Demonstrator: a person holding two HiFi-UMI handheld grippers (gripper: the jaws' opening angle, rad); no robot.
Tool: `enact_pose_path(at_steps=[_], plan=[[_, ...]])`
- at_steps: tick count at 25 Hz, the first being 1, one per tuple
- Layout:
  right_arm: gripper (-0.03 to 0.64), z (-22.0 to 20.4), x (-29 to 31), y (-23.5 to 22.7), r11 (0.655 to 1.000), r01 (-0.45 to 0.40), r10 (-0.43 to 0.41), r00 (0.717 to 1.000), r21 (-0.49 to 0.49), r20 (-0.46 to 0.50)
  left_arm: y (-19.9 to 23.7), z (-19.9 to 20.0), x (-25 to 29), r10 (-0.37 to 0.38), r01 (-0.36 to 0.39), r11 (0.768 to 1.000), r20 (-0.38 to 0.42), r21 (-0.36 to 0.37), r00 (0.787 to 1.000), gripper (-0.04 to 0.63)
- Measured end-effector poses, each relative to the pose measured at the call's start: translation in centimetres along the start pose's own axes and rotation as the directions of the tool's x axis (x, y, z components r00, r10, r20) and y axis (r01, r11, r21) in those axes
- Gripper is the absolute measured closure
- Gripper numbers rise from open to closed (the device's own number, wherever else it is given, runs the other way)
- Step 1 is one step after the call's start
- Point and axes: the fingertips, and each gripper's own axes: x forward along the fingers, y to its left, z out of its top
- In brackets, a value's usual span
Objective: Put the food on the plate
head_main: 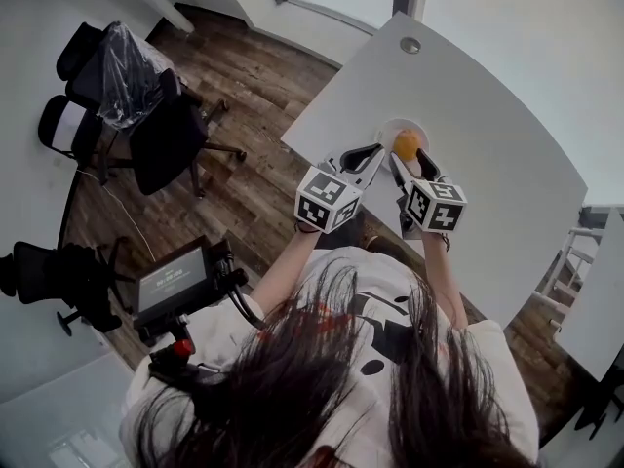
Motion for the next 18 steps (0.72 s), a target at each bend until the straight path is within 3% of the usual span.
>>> enact_pose_path(at_steps=[5, 11, 18], plan=[[0.366, 0.2, -1.2, 2.4, 0.998, -0.067, 0.067, 0.998, -0.004, 0.008, -1.0, -0.6, -1.3, 0.029, -0.029, 0.999, 0.012, -0.032, 1.000, 0.580], [0.471, -2.7, -8.2, 3.0, 0.993, -0.117, 0.117, 0.992, 0.010, 0.054, -7.7, -3.7, -3.1, 0.063, -0.062, 0.996, 0.016, -0.059, 0.998, 0.580], [0.476, -4.6, -10.4, 2.6, 0.990, -0.133, 0.131, 0.991, 0.043, 0.039, -10.4, -4.3, -3.9, 0.073, -0.072, 0.996, 0.006, -0.049, 0.997, 0.580]])
